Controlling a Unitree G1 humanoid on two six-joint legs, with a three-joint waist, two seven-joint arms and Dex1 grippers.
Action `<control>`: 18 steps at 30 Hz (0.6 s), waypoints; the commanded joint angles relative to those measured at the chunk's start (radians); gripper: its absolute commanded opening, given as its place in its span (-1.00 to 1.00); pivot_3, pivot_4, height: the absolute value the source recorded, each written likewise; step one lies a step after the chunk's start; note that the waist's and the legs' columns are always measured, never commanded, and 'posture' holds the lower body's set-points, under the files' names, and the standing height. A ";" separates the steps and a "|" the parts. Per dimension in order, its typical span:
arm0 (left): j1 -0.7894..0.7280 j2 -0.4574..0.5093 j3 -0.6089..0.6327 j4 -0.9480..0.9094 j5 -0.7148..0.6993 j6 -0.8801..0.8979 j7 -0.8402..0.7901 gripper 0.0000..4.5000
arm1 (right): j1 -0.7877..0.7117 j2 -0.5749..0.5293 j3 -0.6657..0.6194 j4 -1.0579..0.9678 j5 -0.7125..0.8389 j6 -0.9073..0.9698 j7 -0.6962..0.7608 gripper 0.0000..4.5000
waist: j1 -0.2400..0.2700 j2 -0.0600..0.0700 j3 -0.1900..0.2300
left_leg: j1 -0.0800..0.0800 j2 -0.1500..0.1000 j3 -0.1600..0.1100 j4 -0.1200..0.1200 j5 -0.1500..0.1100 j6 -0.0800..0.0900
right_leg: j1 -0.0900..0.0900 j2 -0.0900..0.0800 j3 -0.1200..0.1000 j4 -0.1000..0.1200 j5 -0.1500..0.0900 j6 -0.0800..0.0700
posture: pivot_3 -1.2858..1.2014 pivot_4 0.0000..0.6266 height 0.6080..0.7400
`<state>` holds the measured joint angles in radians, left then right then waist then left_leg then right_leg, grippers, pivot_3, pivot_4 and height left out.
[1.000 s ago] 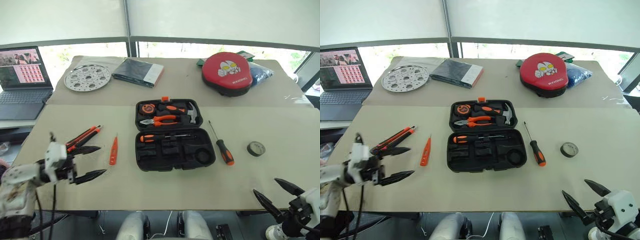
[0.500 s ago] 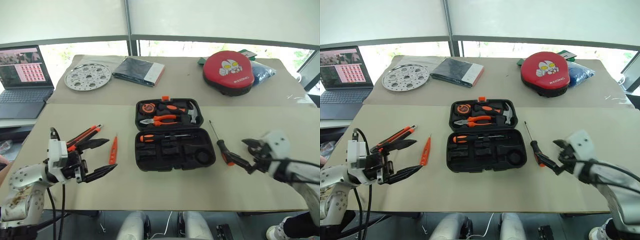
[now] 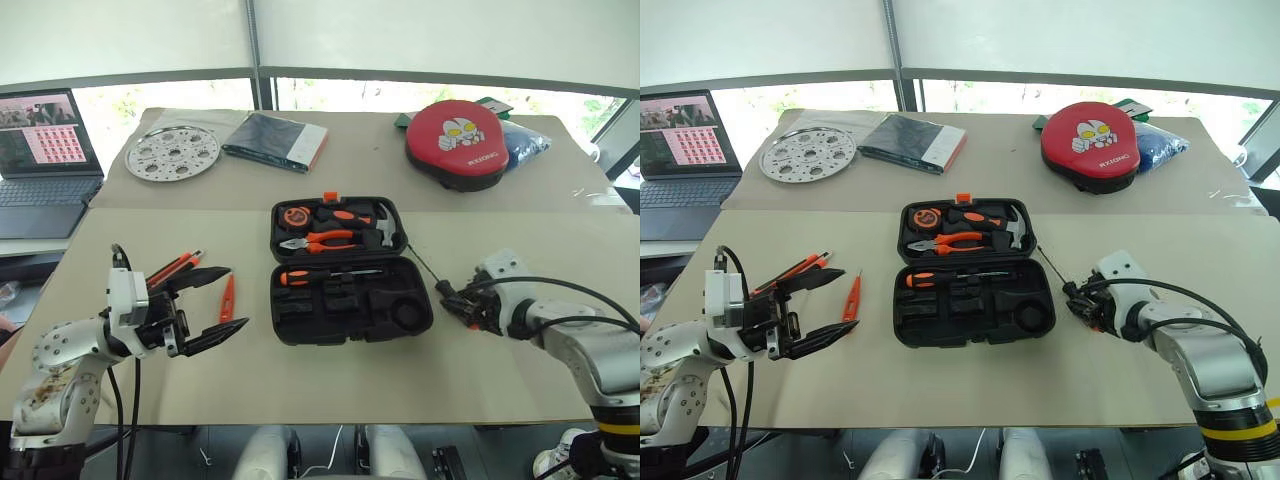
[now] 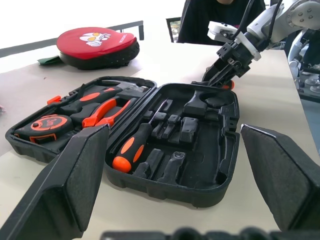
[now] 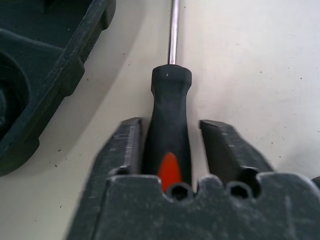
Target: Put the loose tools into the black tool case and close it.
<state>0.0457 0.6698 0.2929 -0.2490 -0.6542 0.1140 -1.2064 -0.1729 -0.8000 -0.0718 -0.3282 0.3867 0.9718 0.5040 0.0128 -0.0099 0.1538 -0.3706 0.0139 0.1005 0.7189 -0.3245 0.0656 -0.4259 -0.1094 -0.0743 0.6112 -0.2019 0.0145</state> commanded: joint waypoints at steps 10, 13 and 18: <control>0.015 -0.020 0.047 -0.051 -0.085 0.044 0.066 1.00 | -0.136 -0.019 -0.113 -0.065 0.039 -0.357 0.228 -0.58 | -0.014 0.001 0.001 | 0.001 0.000 0.002 -0.001 0.001 -0.001 | -0.001 0.002 0.003 0.000 0.000 0.001 | 0.03 -0.52 1.00; 0.049 -0.009 0.042 -0.023 -0.039 0.000 0.029 1.00 | -0.237 -0.068 0.070 -0.010 -0.002 -0.541 0.513 -0.58 | -0.019 0.001 0.001 | 0.003 0.001 0.002 -0.003 0.001 -0.002 | 0.000 0.003 0.003 0.000 0.000 0.001 | 0.03 -0.52 1.00; 0.069 0.003 0.031 0.004 0.004 -0.044 -0.011 1.00 | -0.440 -0.043 0.322 0.215 -0.179 -0.692 0.679 -0.58 | -0.023 -0.001 0.001 | 0.003 0.001 0.003 -0.004 0.001 -0.002 | -0.001 0.004 0.003 0.000 0.000 0.001 | 0.03 -0.52 1.00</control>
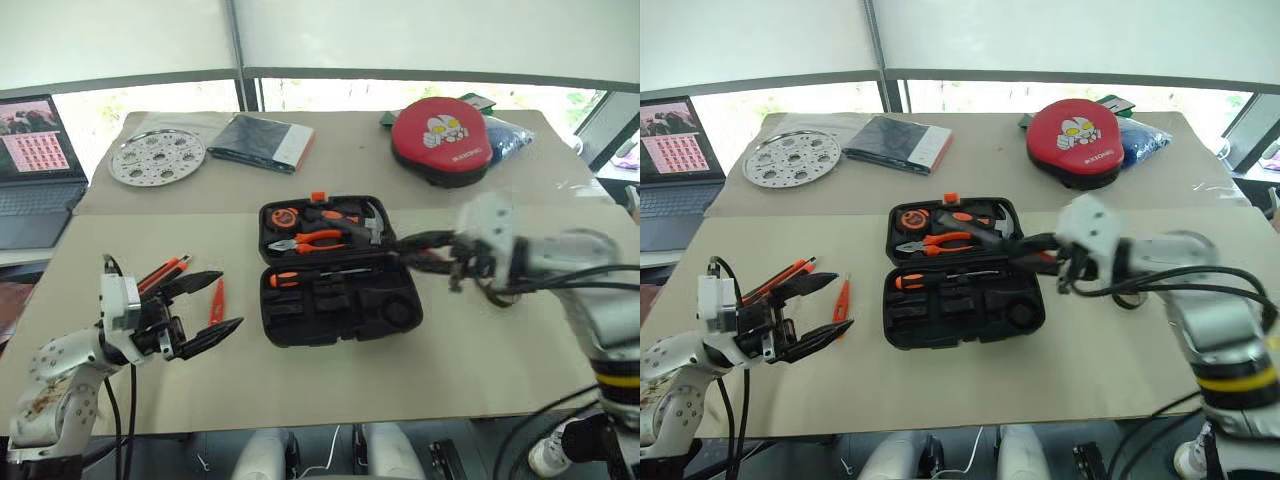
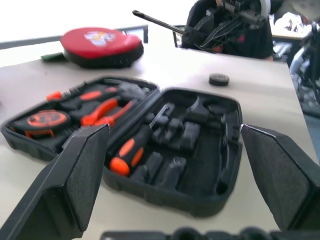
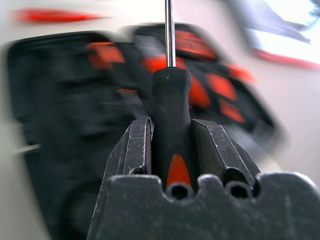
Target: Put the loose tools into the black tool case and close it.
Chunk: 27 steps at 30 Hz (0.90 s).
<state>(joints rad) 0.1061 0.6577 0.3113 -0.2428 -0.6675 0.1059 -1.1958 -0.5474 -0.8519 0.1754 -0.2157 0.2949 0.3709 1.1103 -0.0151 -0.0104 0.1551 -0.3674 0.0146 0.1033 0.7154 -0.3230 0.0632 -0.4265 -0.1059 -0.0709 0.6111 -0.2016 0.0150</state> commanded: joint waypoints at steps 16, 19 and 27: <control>0.062 0.005 0.011 -0.043 0.026 -0.046 0.004 1.00 | -0.218 0.162 0.233 0.417 -0.324 -0.336 0.158 -0.58 | 0.001 0.000 0.000 | -0.001 0.000 0.002 0.000 0.000 -0.001 | -0.002 -0.002 -0.002 0.000 0.000 0.000 | 0.03 -0.52 1.00; 0.060 0.008 0.009 -0.051 0.027 -0.039 0.014 1.00 | -0.235 0.192 0.236 0.438 -0.340 -0.347 0.170 -0.58 | -0.001 0.000 0.000 | -0.001 0.000 0.002 0.000 0.001 -0.001 | -0.002 -0.002 -0.002 0.001 0.000 -0.001 | 0.03 -0.52 1.00; 0.047 0.014 -0.001 -0.065 0.030 -0.026 0.039 1.00 | -0.242 0.213 0.244 0.450 -0.356 -0.288 0.202 -0.58 | 0.001 0.000 0.000 | -0.002 0.000 0.002 0.000 0.001 -0.001 | -0.003 -0.003 -0.002 0.001 0.000 -0.001 | 0.03 -0.52 1.00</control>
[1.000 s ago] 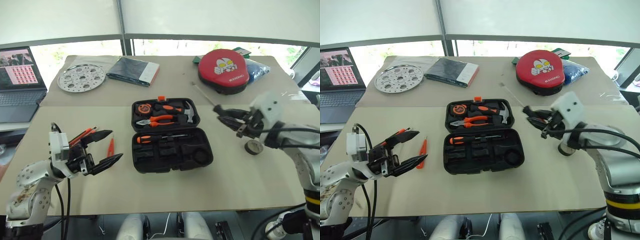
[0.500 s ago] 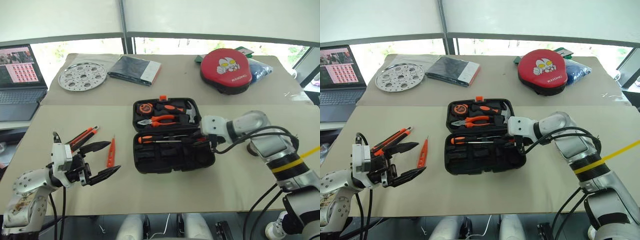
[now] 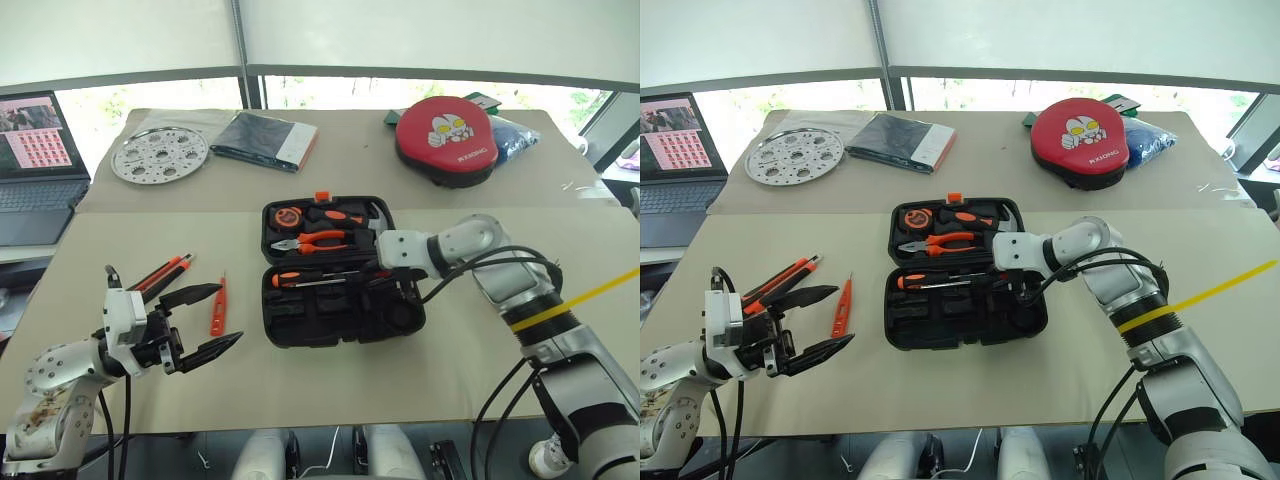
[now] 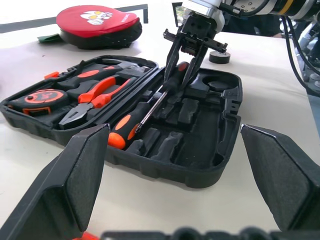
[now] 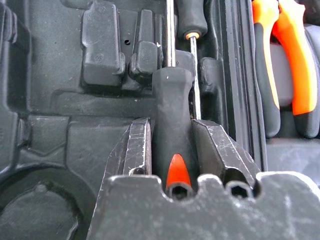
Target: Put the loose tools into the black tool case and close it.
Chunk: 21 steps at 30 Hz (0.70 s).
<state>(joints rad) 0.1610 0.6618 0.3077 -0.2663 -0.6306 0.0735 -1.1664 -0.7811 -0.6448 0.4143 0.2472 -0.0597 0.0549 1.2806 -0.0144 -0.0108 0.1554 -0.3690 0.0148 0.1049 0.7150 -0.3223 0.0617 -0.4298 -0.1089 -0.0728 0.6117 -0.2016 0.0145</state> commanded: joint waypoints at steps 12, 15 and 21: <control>-0.034 0.012 -0.004 -0.009 0.007 0.000 0.021 1.00 | -0.026 0.033 -0.111 -0.013 0.158 -0.027 0.111 0.69 | 0.000 0.000 0.000 | -0.001 0.000 0.000 0.000 0.000 0.000 | -0.001 0.000 0.000 0.000 0.000 0.000 | 0.03 -0.52 1.00; -0.041 0.012 -0.004 0.003 0.012 -0.003 0.019 1.00 | -0.030 0.035 -0.171 -0.002 0.240 -0.017 0.140 0.69 | 0.000 0.000 0.000 | -0.001 0.000 0.001 0.000 0.000 0.000 | -0.001 0.000 0.000 0.001 0.000 0.000 | 0.03 -0.52 1.00; -0.048 0.005 0.001 0.023 0.023 -0.015 0.025 1.00 | 0.043 0.052 -0.293 -0.021 0.370 0.125 0.072 0.46 | 0.001 0.000 0.000 | -0.001 0.000 0.001 0.000 0.000 0.000 | -0.001 0.000 0.000 0.001 0.000 0.000 | 0.03 -0.52 1.00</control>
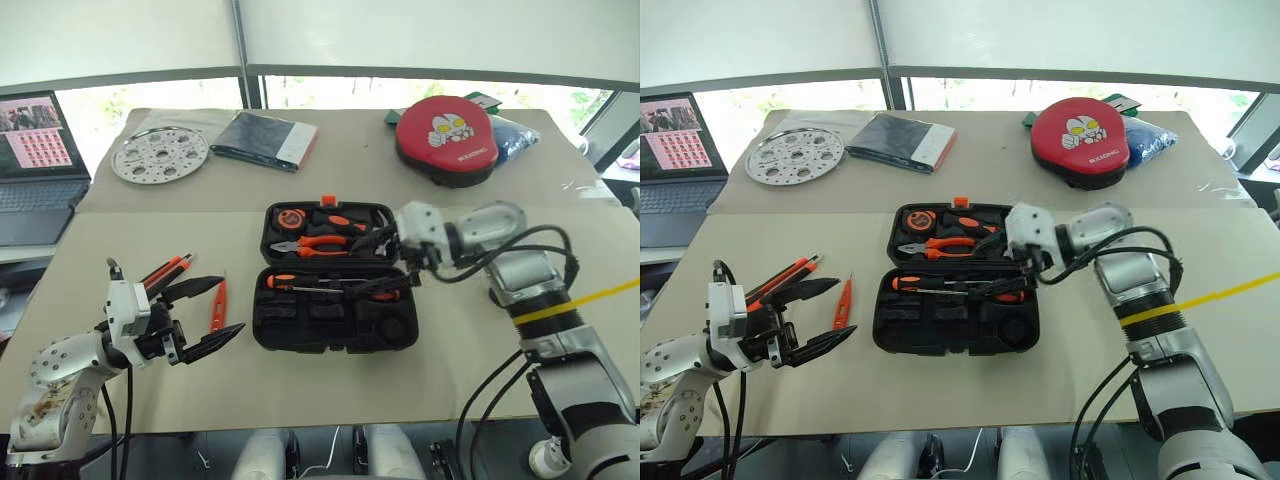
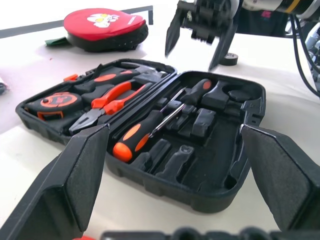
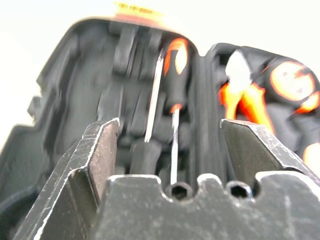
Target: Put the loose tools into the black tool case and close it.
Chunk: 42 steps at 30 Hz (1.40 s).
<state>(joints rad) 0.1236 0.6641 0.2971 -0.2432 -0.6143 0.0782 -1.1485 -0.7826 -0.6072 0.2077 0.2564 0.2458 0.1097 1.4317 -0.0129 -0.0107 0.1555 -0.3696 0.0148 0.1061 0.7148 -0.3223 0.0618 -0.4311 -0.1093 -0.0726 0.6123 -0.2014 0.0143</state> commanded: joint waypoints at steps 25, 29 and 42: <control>0.009 -0.004 0.005 0.087 0.064 -0.068 -0.003 1.00 | 0.215 0.118 0.133 -0.044 -0.241 -0.071 -0.303 -0.99 | -0.017 -0.001 -0.001 | 0.002 0.001 0.006 -0.001 0.001 -0.001 | -0.005 0.001 0.005 0.006 0.001 -0.001 | 0.03 -0.52 1.00; 0.034 -0.004 0.004 0.091 0.076 -0.064 0.013 1.00 | 0.197 0.129 0.154 -0.033 -0.275 -0.081 -0.309 -0.99 | -0.025 -0.001 -0.001 | 0.003 0.001 0.006 -0.001 0.001 -0.002 | -0.005 0.001 0.005 0.009 0.000 -0.002 | 0.03 -0.52 1.00; 0.091 -0.045 0.086 0.106 0.046 -0.093 0.054 1.00 | 0.227 0.158 0.020 -0.089 -0.092 -0.145 -0.283 -0.99 | -0.024 -0.001 -0.001 | 0.002 0.001 0.006 -0.001 0.002 -0.003 | -0.008 -0.003 0.004 0.012 -0.001 -0.004 | 0.03 -0.52 1.00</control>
<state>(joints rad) 0.2194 0.6218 0.3697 -0.1058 -0.5515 0.0004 -1.1005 -0.5460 -0.4551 0.2572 0.1868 0.1131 -0.0249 1.1458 -0.0369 -0.0115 0.1548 -0.3679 0.0156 0.1123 0.7136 -0.3207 0.0588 -0.4390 -0.1121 -0.0685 0.6247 -0.2024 0.0100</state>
